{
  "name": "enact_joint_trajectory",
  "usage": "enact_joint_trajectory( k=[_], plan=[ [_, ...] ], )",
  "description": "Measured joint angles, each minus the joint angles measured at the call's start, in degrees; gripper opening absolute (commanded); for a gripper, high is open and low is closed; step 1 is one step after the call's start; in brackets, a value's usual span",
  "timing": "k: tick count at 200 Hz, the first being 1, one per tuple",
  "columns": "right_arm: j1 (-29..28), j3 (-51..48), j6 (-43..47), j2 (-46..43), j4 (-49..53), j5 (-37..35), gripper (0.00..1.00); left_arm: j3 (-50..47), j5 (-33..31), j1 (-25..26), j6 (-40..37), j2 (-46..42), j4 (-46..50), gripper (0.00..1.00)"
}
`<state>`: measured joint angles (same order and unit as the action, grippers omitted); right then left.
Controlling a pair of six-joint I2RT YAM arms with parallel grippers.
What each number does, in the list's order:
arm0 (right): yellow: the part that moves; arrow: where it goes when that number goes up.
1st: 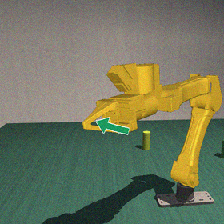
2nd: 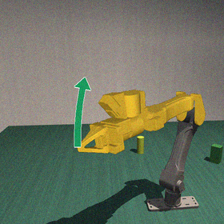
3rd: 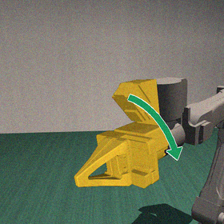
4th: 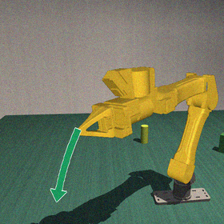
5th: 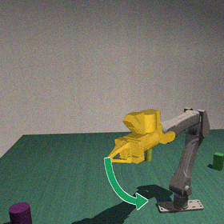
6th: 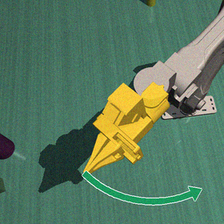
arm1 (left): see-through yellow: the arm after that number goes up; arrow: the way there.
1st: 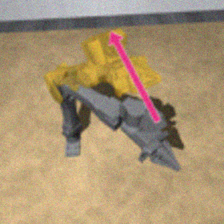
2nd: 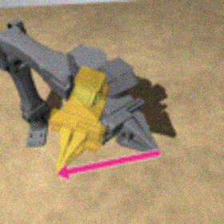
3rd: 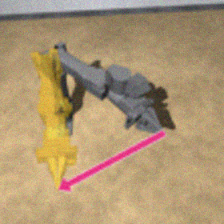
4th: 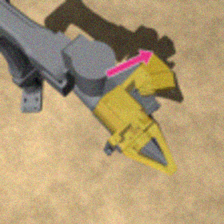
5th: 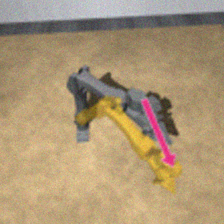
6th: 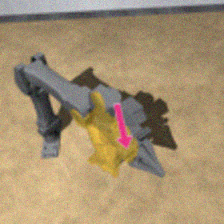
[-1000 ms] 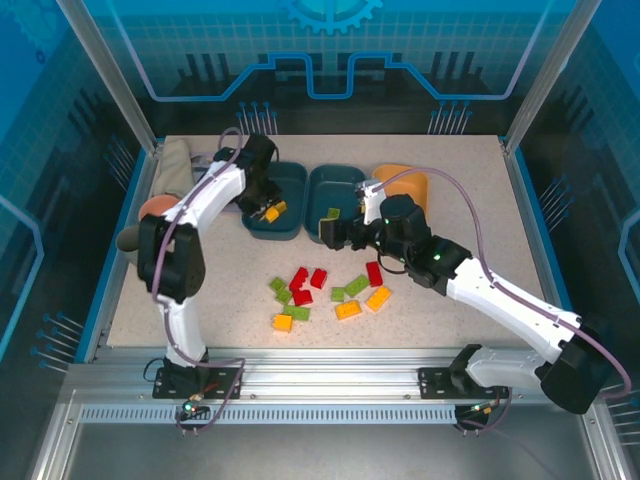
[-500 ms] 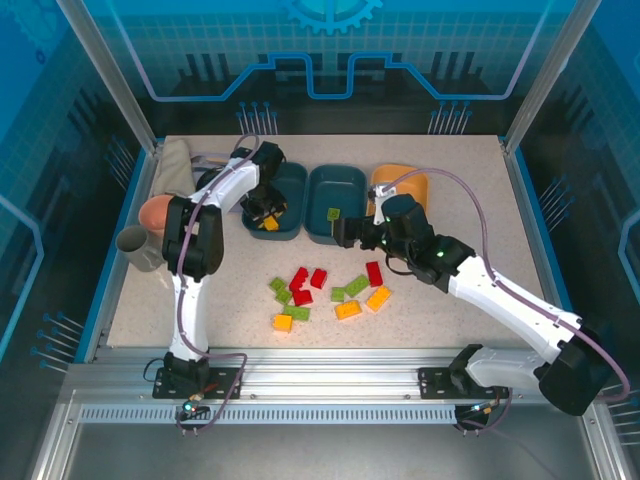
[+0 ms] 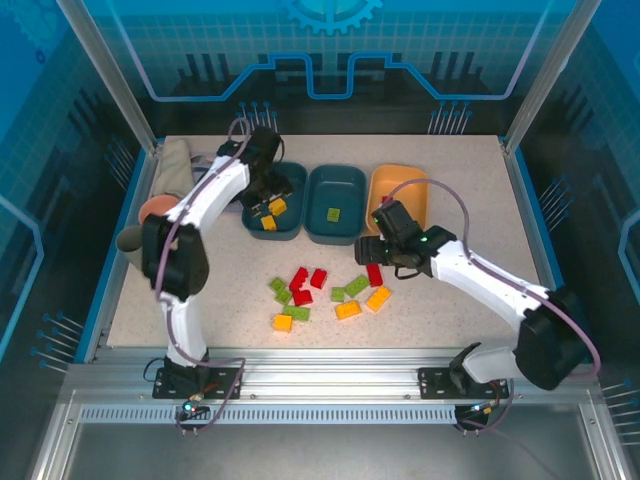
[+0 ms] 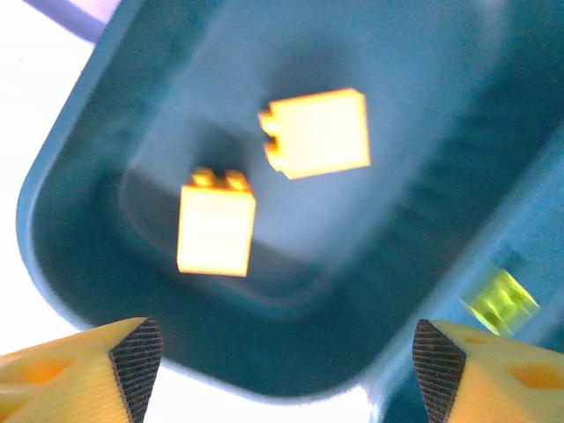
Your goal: Sort the legos into containers by color
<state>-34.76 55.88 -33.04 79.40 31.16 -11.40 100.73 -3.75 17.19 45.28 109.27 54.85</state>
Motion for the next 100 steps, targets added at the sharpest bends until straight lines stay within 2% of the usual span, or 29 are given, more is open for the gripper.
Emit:
enact_joint_trajectory(
  k=[44, 66, 100],
  plan=[
    [0.35, -0.9, -0.13, 7.17, -2.56, 0.7, 0.62, -18.51, 7.82, 7.5, -3.23, -25.22, -12.26, 0.84],
    [0.7, -0.9, -0.22, 10.51, -3.63, 0.83, 0.6, -25.73, 9.66, 10.03, -3.23, -31.1, -14.97, 0.84],
    [0.7, -0.9, -0.24, 14.25, -3.76, 0.22, 0.59, -33.79, 9.84, 13.25, -1.66, -35.28, -15.87, 0.84]
  ],
)
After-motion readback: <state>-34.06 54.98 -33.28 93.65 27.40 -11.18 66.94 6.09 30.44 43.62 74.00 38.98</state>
